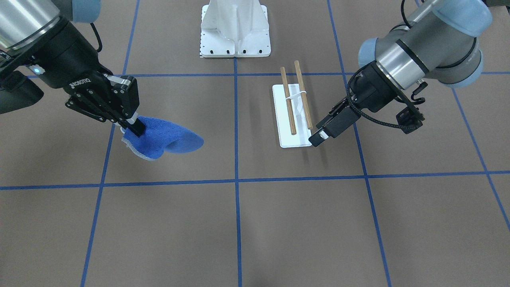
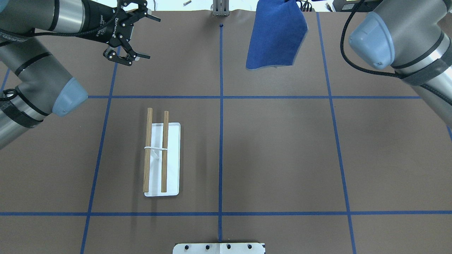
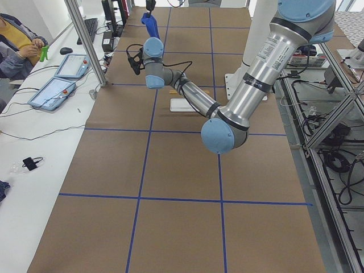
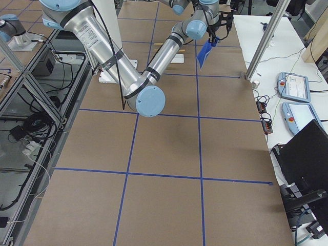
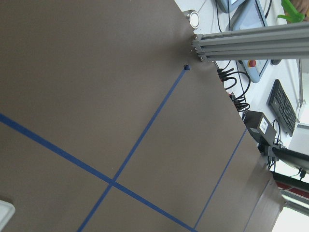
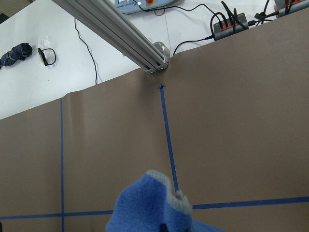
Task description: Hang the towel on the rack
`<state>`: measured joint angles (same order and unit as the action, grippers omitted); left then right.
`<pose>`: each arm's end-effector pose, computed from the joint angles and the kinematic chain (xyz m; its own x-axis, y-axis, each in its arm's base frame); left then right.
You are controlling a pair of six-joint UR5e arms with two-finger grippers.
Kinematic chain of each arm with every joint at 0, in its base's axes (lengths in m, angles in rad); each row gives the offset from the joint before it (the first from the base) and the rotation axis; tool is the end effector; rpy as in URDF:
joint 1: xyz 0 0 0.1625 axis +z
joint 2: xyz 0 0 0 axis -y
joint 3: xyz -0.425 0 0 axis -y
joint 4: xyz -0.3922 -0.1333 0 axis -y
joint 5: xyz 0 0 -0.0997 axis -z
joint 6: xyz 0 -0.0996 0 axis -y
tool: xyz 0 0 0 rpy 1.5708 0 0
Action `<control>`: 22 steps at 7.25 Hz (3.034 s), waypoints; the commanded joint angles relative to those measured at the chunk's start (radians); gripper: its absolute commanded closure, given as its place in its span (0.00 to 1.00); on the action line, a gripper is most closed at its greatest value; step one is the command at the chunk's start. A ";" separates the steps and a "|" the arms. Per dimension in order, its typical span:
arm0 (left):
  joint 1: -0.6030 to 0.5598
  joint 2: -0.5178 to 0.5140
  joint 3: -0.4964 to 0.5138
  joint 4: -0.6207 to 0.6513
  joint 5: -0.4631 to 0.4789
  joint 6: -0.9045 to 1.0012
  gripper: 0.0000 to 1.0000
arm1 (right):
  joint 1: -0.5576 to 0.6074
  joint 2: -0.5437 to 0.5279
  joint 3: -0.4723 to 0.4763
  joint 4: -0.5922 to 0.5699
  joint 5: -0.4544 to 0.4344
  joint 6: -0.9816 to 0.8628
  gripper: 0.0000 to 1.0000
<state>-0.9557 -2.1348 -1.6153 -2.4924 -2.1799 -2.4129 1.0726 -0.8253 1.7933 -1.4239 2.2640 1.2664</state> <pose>0.3039 -0.5624 0.2012 -0.2380 -0.7235 -0.6480 0.2439 0.6013 -0.7609 -0.2367 -0.5808 0.0959 0.3211 0.1078 0.9409 -0.3200 0.9474 0.0007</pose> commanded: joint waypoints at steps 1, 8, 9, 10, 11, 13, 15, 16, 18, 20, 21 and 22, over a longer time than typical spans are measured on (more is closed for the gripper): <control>0.047 -0.007 0.024 -0.096 0.066 -0.241 0.03 | -0.083 0.023 0.009 0.060 -0.128 0.004 1.00; 0.146 -0.010 0.048 -0.221 0.068 -0.471 0.03 | -0.227 0.069 0.011 0.238 -0.375 0.056 1.00; 0.149 -0.008 0.048 -0.227 0.069 -0.479 0.03 | -0.235 0.071 0.014 0.240 -0.377 0.060 1.00; 0.164 -0.008 0.052 -0.261 0.121 -0.479 0.03 | -0.253 0.069 0.015 0.261 -0.377 0.062 1.00; 0.172 -0.005 0.058 -0.281 0.137 -0.480 0.03 | -0.267 0.057 0.035 0.285 -0.379 0.098 1.00; 0.170 -0.005 0.057 -0.283 0.137 -0.480 0.03 | -0.281 0.019 0.087 0.286 -0.380 0.103 1.00; 0.172 -0.005 0.057 -0.284 0.138 -0.479 0.03 | -0.284 0.023 0.094 0.286 -0.382 0.105 1.00; 0.173 -0.005 0.057 -0.284 0.137 -0.479 0.12 | -0.284 0.026 0.094 0.286 -0.383 0.106 1.00; 0.179 -0.004 0.058 -0.287 0.138 -0.482 0.51 | -0.298 0.026 0.092 0.289 -0.428 0.106 1.00; 0.186 0.013 0.067 -0.351 0.137 -0.471 1.00 | -0.298 0.025 0.092 0.290 -0.429 0.105 1.00; 0.193 0.021 0.095 -0.421 0.137 -0.447 1.00 | -0.298 0.020 0.092 0.289 -0.432 0.109 1.00; 0.195 0.019 0.104 -0.418 0.138 -0.387 1.00 | -0.296 0.017 0.094 0.281 -0.437 0.147 0.13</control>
<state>-0.7649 -2.1180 -1.5273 -2.8862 -2.0428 -2.8534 0.7751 -0.8044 1.8854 -1.1365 1.8319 1.3838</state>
